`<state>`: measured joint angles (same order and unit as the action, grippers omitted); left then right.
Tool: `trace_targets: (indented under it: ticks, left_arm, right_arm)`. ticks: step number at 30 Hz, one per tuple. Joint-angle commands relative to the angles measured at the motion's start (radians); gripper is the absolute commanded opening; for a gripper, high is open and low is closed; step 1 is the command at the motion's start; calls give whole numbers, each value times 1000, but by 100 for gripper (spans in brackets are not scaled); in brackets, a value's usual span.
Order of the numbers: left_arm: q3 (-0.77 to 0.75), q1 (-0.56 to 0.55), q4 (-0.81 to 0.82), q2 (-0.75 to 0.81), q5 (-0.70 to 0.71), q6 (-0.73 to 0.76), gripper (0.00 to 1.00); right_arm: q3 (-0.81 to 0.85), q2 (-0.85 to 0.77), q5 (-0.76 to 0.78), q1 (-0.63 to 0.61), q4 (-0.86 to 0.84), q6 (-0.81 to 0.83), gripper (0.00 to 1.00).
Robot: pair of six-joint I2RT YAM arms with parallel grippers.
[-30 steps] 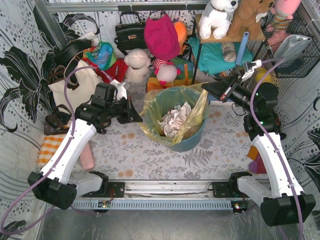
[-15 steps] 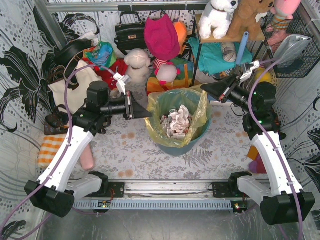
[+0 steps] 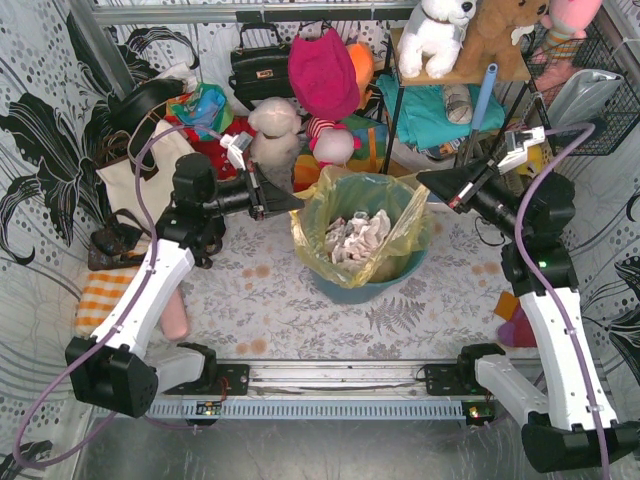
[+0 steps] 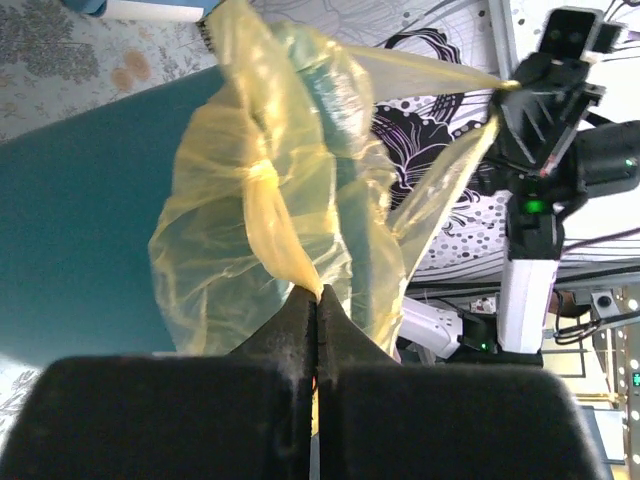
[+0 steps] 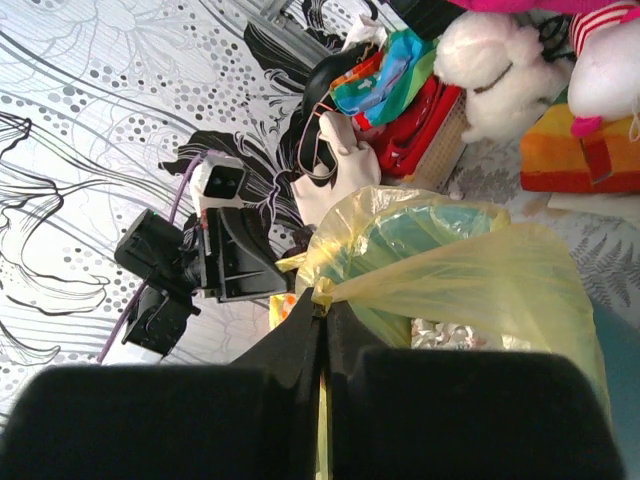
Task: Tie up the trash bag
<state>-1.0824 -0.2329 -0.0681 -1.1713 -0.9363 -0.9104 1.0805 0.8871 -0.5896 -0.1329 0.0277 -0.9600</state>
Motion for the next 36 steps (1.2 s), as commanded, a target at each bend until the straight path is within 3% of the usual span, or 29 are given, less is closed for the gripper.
trace_targets:
  ticks: [1, 5, 15, 26, 31, 36]
  left_arm:
    - [-44, 9, 12, -14, 22, 63, 1]
    - [-63, 10, -178, -43, 113, 199, 1]
    - [-87, 10, -209, -174, 283, 289, 0]
    - [-123, 9, -17, -332, 257, 202, 0]
    - [-131, 1, 143, -423, 190, 118, 1]
    - [-218, -46, 169, -536, 184, 96, 1]
  right_arm:
    - [74, -54, 92, -1, 13, 78, 0]
    - [33, -53, 95, -1, 22, 83, 0]
    - [-39, -21, 74, -1, -11, 85, 0]
    - [-13, 25, 212, 0, 180, 204, 0]
    - [-53, 63, 254, -1, 136, 214, 0]
    - [-71, 110, 266, -1, 33, 212, 0]
